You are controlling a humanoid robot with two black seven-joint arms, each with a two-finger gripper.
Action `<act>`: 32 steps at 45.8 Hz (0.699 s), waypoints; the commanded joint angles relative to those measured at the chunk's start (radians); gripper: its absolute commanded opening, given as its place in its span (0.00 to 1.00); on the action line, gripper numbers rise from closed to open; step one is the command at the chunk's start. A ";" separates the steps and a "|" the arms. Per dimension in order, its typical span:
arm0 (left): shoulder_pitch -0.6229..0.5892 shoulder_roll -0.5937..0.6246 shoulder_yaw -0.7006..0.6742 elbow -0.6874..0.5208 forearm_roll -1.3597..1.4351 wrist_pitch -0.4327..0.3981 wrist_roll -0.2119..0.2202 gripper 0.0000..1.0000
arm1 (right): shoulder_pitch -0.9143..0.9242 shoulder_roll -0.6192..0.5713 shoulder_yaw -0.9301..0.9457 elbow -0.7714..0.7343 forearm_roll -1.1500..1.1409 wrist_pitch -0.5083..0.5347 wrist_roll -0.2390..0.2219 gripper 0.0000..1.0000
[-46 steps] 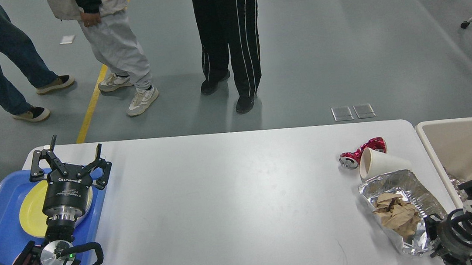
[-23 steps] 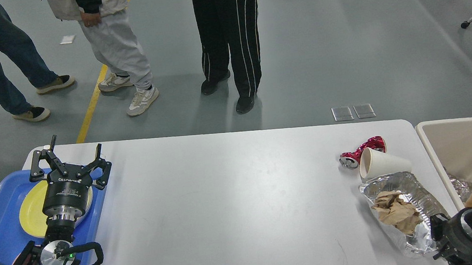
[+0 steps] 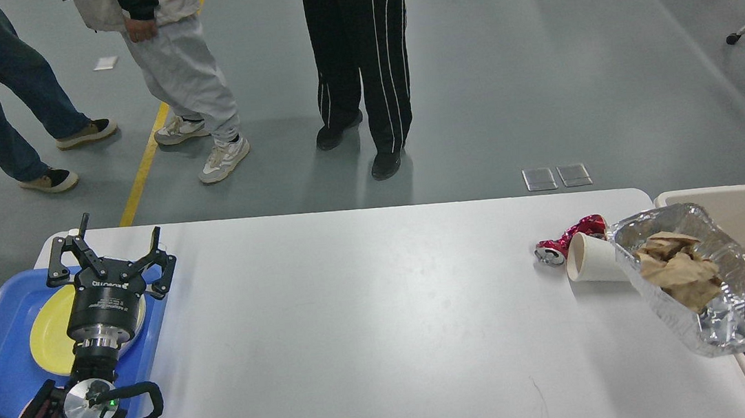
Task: Tidy desktop
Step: 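Lift the foil with scraps and drop it into the bin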
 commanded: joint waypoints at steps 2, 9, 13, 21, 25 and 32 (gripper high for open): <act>0.000 0.000 0.000 0.000 0.000 0.000 0.000 0.97 | 0.170 0.055 -0.165 0.019 0.002 0.090 -0.001 0.00; 0.000 0.000 0.000 0.000 0.000 0.000 0.000 0.97 | 0.176 0.056 -0.185 0.008 0.002 0.076 0.001 0.00; 0.000 0.000 0.000 0.000 0.000 0.000 0.000 0.97 | 0.168 0.052 -0.182 -0.003 0.003 0.058 0.001 0.00; 0.000 0.000 0.000 0.000 0.000 0.000 0.000 0.97 | -0.008 -0.020 -0.128 -0.202 0.006 0.026 0.001 0.00; 0.000 0.000 0.000 0.000 0.000 0.000 0.000 0.97 | -0.137 -0.056 -0.064 -0.324 0.003 0.029 -0.001 0.00; 0.000 0.000 0.000 0.000 0.000 0.000 0.000 0.97 | -0.380 -0.096 0.077 -0.548 -0.014 0.026 -0.001 0.00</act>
